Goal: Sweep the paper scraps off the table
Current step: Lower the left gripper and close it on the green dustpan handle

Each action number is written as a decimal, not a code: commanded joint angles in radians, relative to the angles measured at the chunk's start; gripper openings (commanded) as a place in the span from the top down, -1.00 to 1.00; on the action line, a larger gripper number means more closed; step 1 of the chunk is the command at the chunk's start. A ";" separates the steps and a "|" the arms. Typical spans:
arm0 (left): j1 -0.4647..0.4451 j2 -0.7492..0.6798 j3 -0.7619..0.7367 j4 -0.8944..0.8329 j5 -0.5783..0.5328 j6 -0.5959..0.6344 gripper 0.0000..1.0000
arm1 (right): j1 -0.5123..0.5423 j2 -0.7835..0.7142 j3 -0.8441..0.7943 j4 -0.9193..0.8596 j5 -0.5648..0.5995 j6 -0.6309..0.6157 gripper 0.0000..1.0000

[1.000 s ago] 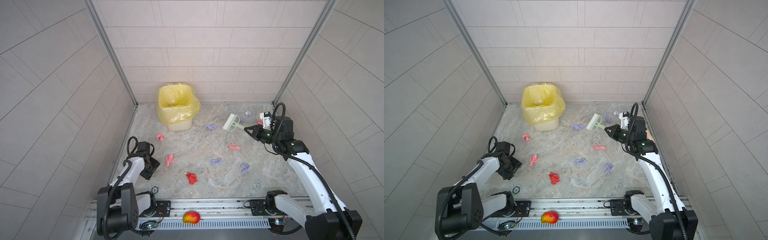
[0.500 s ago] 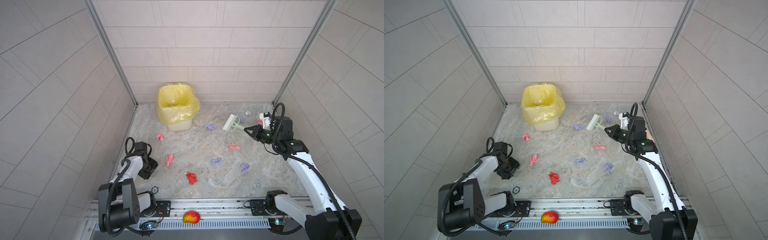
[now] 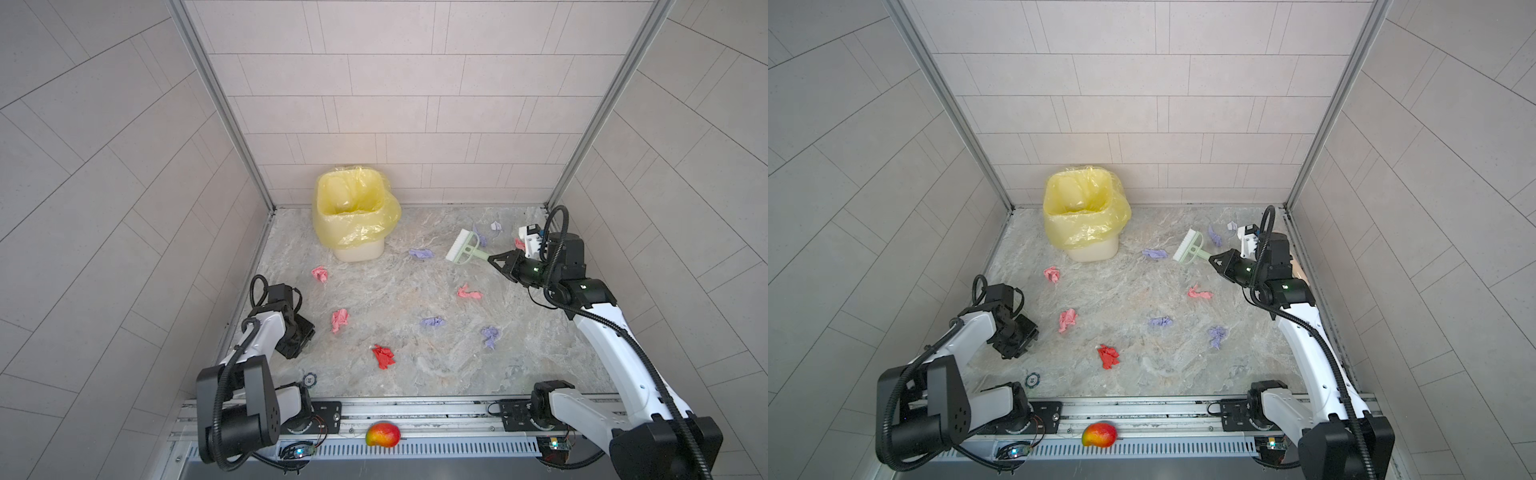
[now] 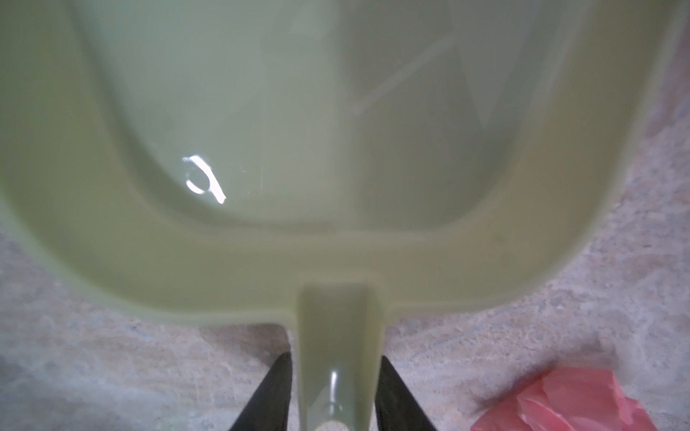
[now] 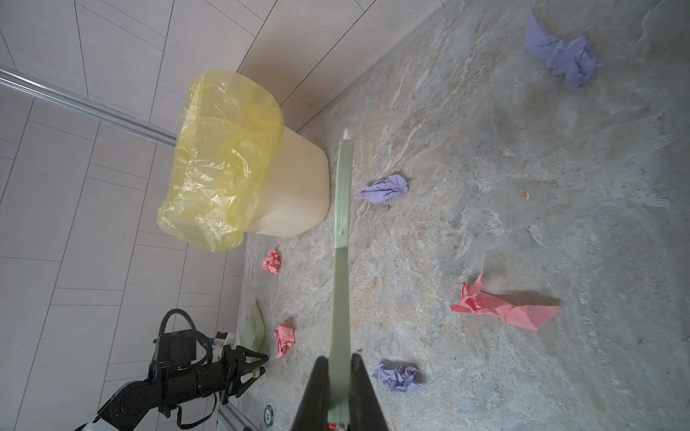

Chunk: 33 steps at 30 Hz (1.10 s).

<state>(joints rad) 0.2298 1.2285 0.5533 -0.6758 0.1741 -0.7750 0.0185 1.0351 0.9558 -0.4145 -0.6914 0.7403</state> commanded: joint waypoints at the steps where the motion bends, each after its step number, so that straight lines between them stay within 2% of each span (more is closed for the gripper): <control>1: 0.005 0.014 -0.010 0.002 0.021 0.016 0.21 | -0.006 -0.003 0.028 0.004 0.007 -0.007 1.00; 9: 0.005 0.017 -0.021 0.022 0.024 0.016 0.42 | -0.006 -0.003 0.028 0.002 0.009 -0.006 1.00; 14: 0.005 0.004 -0.023 0.014 0.016 0.017 0.61 | -0.007 0.002 0.028 0.004 0.010 -0.004 1.00; 18: 0.005 -0.006 -0.024 0.008 0.011 0.016 0.84 | -0.006 0.003 0.028 0.007 0.010 -0.003 1.00; 23: 0.005 -0.017 -0.014 -0.006 0.003 0.025 0.99 | -0.006 0.004 0.027 0.005 0.012 -0.005 1.00; 33: 0.002 -0.077 0.059 -0.093 -0.042 0.045 1.00 | -0.006 0.018 0.044 -0.034 0.015 -0.026 1.00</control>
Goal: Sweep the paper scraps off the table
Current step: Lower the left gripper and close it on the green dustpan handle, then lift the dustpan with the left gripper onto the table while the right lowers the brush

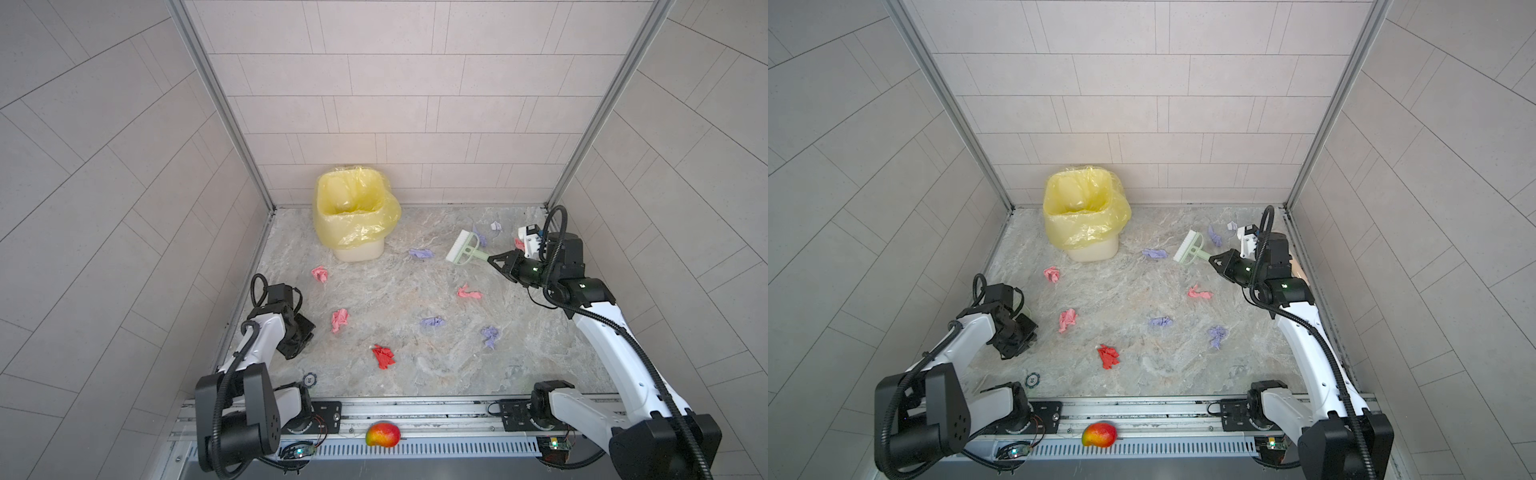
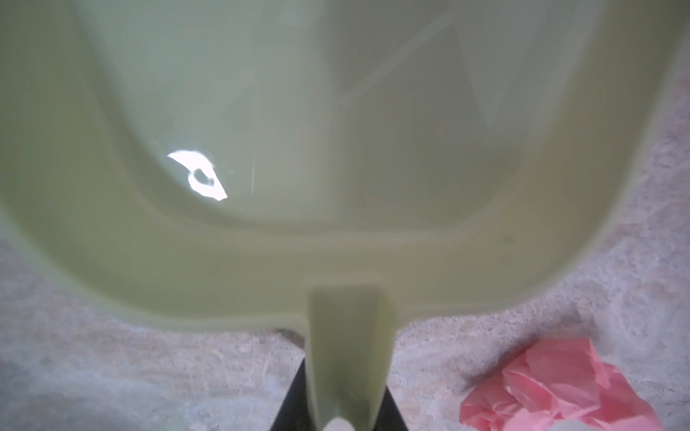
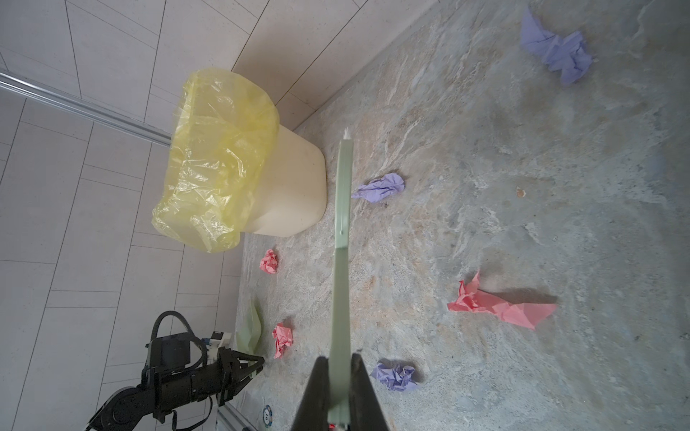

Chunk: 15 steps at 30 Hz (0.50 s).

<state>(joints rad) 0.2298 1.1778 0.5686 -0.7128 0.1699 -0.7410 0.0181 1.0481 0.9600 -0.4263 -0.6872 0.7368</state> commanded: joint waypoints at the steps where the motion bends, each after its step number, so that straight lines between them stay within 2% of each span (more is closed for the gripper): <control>1: -0.001 -0.029 0.055 -0.064 -0.040 0.040 1.00 | -0.006 0.010 0.048 -0.038 0.012 -0.035 1.00; 10: -0.150 -0.085 0.198 -0.213 -0.131 0.062 1.00 | -0.004 0.042 0.117 -0.187 0.006 -0.126 1.00; 15: -0.221 -0.125 0.237 -0.285 -0.119 0.052 1.00 | -0.003 0.033 0.115 -0.234 0.010 -0.159 1.00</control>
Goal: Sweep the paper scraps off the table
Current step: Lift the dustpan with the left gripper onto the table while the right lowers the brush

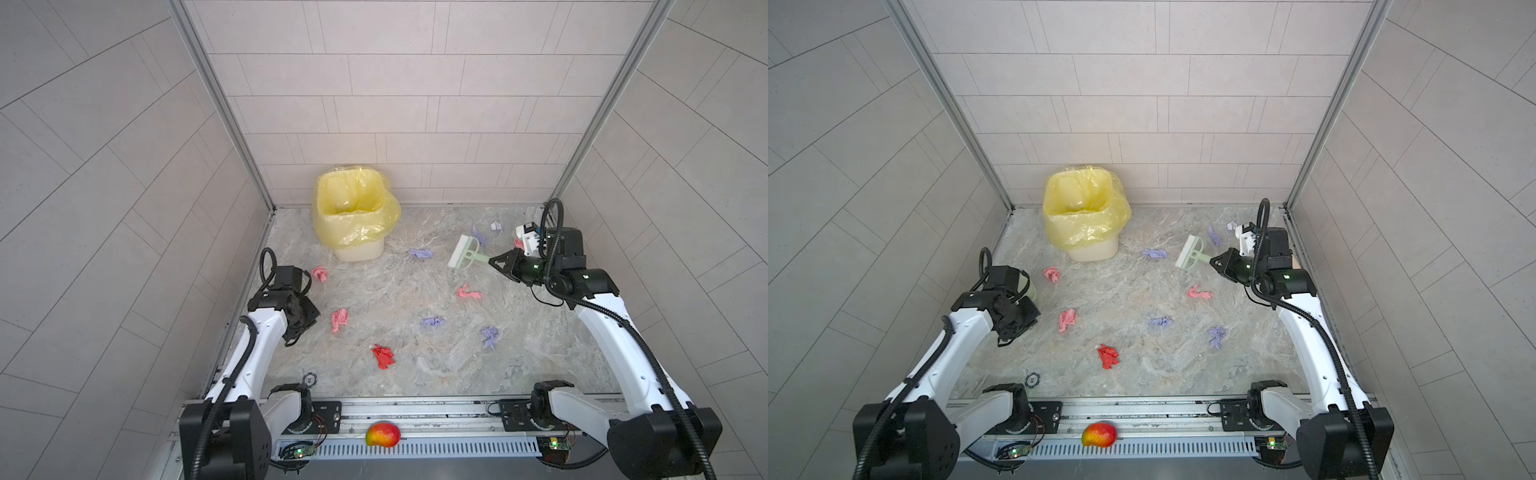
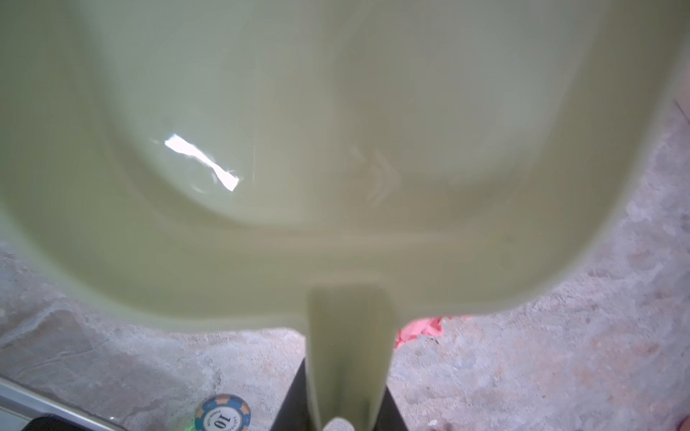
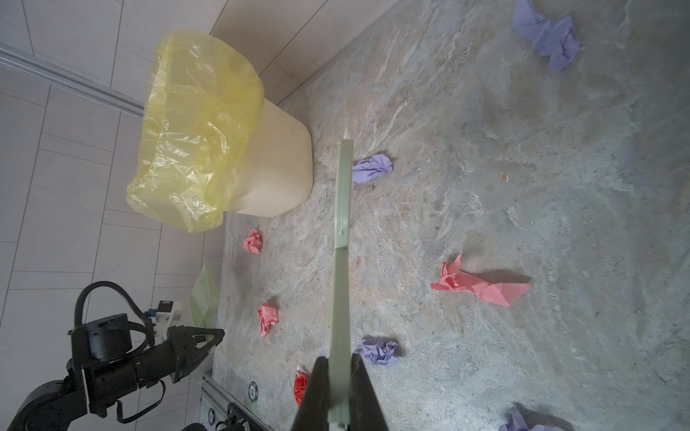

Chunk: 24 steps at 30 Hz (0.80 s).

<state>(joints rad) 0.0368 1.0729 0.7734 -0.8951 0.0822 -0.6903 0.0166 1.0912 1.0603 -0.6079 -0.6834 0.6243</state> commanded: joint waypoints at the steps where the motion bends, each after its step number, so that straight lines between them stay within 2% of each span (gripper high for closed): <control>1: -0.049 -0.023 0.044 -0.124 -0.036 0.000 1.00 | -0.001 -0.011 0.016 -0.066 0.007 -0.055 1.00; 7: -0.216 -0.001 0.103 -0.236 -0.054 0.013 1.00 | 0.001 -0.013 0.039 -0.177 0.037 -0.131 1.00; 15: -0.486 0.074 0.134 -0.294 0.028 0.029 1.00 | 0.003 -0.010 0.079 -0.331 0.095 -0.210 1.00; 19: -0.645 0.154 0.184 -0.277 0.080 0.107 1.00 | 0.010 -0.007 0.080 -0.377 0.116 -0.234 1.00; 24: -0.781 0.289 0.288 -0.274 0.140 0.219 1.00 | 0.033 0.006 0.109 -0.455 0.166 -0.271 1.00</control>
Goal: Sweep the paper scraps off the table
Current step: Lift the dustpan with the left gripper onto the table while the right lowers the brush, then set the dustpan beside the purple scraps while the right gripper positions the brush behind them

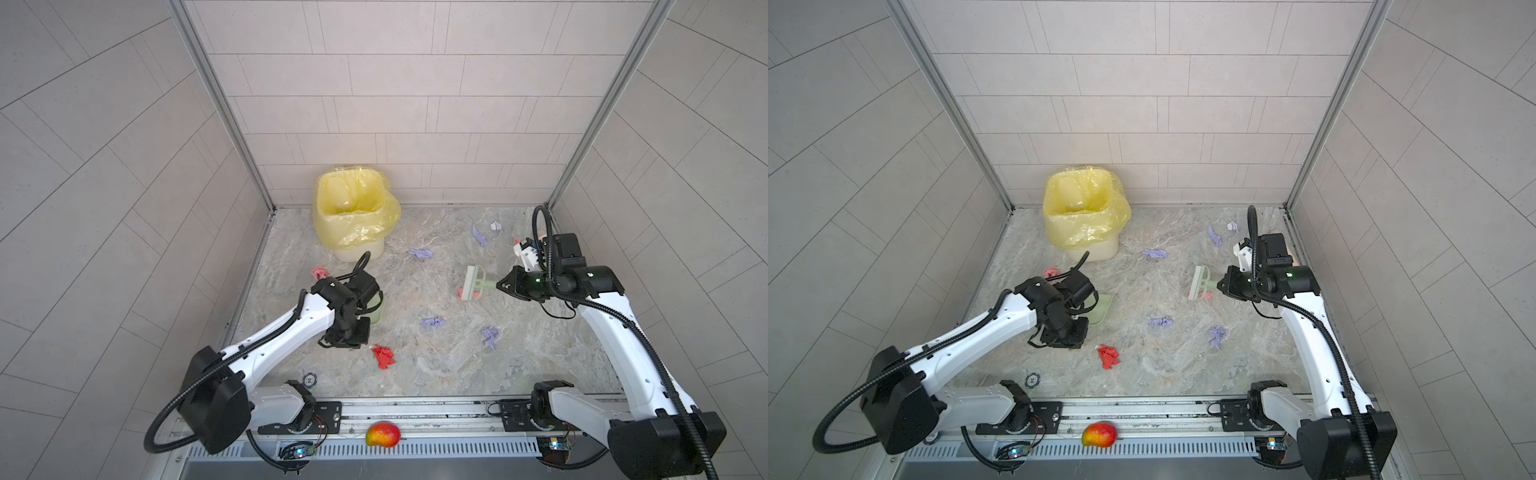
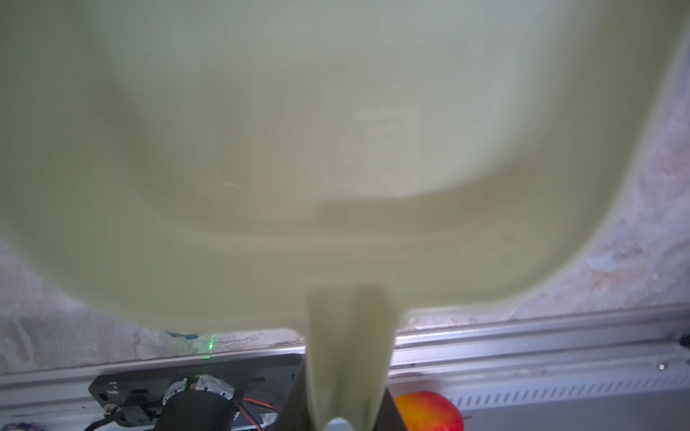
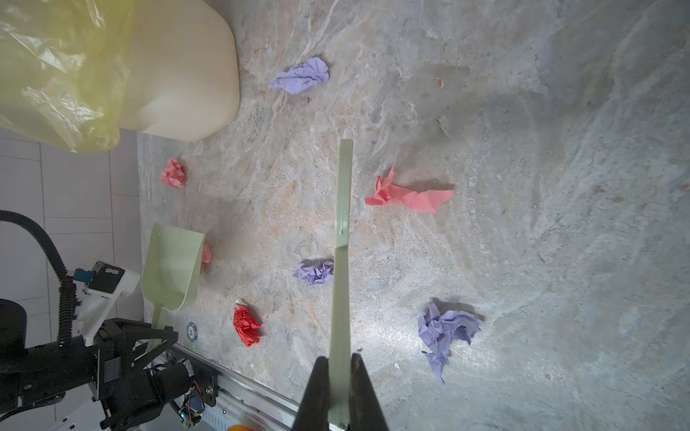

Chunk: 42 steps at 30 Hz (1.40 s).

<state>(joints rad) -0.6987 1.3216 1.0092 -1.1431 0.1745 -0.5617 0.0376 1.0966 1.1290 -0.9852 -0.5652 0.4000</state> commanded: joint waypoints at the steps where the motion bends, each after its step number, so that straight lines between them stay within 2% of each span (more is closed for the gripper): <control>1: -0.065 0.066 0.074 -0.026 0.068 0.110 1.00 | 0.015 0.003 0.054 -0.104 0.064 -0.057 1.00; 8: -0.241 0.253 0.232 -0.081 0.118 0.245 1.00 | 0.030 0.023 0.156 -0.300 0.245 -0.123 1.00; 12: -0.275 0.336 0.337 -0.118 0.109 0.338 1.00 | 0.037 0.028 0.179 -0.387 0.356 -0.145 1.00; 18: -0.322 0.492 0.502 -0.204 0.074 0.499 1.00 | 0.042 0.034 0.178 -0.441 0.438 -0.166 1.00; 21: -0.343 0.571 0.578 -0.237 0.038 0.561 1.00 | 0.041 0.035 0.168 -0.448 0.452 -0.170 1.00; 30: -0.360 0.684 0.731 -0.216 -0.054 0.695 1.00 | 0.042 0.039 0.121 -0.437 0.443 -0.184 1.00; 38: -0.389 0.720 0.710 -0.188 -0.103 0.787 1.00 | 0.051 0.055 0.075 -0.428 0.410 -0.173 1.00; 42: -0.390 0.737 0.710 -0.172 -0.084 0.815 1.00 | 0.070 0.070 0.054 -0.423 0.425 -0.150 1.00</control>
<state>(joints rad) -1.0817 2.0422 1.7241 -1.3132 0.0940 0.1921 0.0933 1.1622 1.1938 -1.3949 -0.1520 0.2363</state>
